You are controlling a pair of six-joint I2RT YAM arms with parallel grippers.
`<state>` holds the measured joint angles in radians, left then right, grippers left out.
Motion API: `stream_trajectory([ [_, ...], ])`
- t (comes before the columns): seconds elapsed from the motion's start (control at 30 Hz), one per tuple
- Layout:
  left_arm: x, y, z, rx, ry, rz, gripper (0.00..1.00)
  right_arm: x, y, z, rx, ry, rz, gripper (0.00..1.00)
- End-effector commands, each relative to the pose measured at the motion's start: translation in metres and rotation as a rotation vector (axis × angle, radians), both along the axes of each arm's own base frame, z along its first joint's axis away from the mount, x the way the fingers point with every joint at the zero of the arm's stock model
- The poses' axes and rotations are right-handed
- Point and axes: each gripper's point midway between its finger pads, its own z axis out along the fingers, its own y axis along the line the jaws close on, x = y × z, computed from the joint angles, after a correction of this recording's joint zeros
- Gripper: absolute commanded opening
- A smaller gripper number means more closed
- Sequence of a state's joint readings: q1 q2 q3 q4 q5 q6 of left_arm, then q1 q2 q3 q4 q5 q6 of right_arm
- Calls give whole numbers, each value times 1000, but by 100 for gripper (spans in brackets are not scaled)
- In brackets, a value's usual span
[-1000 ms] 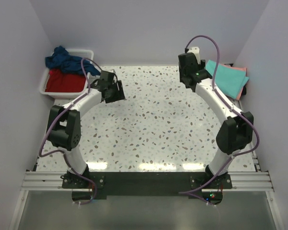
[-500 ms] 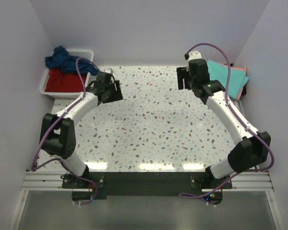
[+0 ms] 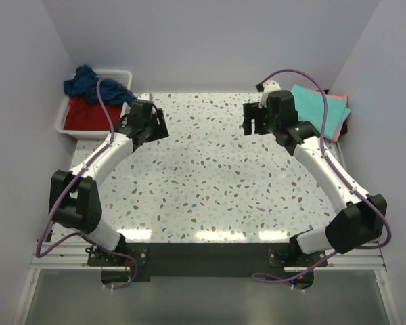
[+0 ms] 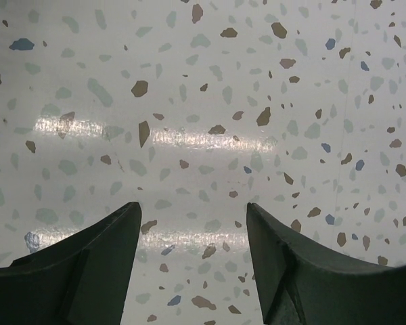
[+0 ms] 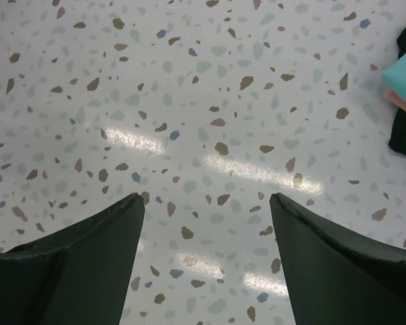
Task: Fold and stack the t-shirts
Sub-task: Reset both grippers
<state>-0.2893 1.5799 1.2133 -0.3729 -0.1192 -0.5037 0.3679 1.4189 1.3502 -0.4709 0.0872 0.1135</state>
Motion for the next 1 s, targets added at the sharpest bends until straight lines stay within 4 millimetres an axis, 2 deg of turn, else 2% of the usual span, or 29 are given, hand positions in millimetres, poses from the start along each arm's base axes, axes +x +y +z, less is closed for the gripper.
stream_trajectory([
  [0.0,13,10,28,-7,-99,33,69,-17,26,3,121,12,57,79],
  [0.17,30,26,33,-43,-105,63,70,-30,44,-7,146,39,85,78],
  [0.2,35,29,42,-37,-118,70,70,-31,46,-7,148,39,90,78],
  [0.23,40,33,37,-27,-106,77,70,-31,48,-8,150,41,91,78],
  [0.27,48,36,47,-18,-127,76,70,-31,48,-11,144,44,83,77],
  [0.33,55,48,38,16,-94,106,70,-32,52,-12,144,48,85,77],
  [0.37,61,52,46,22,-106,117,70,-32,52,-12,145,45,80,77],
  [0.4,64,56,44,28,-95,126,70,-32,54,-10,147,40,82,77],
  [0.43,69,65,38,34,-83,145,70,-32,56,-10,148,37,83,77],
  [0.5,78,75,43,30,-101,173,70,-32,60,-9,148,35,83,76],
  [0.53,83,87,38,29,-96,197,70,-33,61,-9,149,35,80,76],
  [0.6,94,97,40,3,-106,231,70,-33,64,-10,147,33,76,76],
  [0.7,110,120,49,-48,-163,307,70,-33,72,-14,149,42,79,75],
  [0.8,122,126,52,-75,-215,352,70,-34,83,-20,139,56,88,75],
  [0.83,125,139,53,-74,-226,382,70,-34,85,-21,136,58,88,75],
  [0.87,130,140,58,-78,-242,385,70,-36,89,-23,130,62,94,75],
  [0.9,133,139,52,-76,-229,382,70,-35,91,-28,120,73,92,74],
  [0.97,138,136,54,-80,-232,354,69,-34,92,-31,106,76,76,74],
])
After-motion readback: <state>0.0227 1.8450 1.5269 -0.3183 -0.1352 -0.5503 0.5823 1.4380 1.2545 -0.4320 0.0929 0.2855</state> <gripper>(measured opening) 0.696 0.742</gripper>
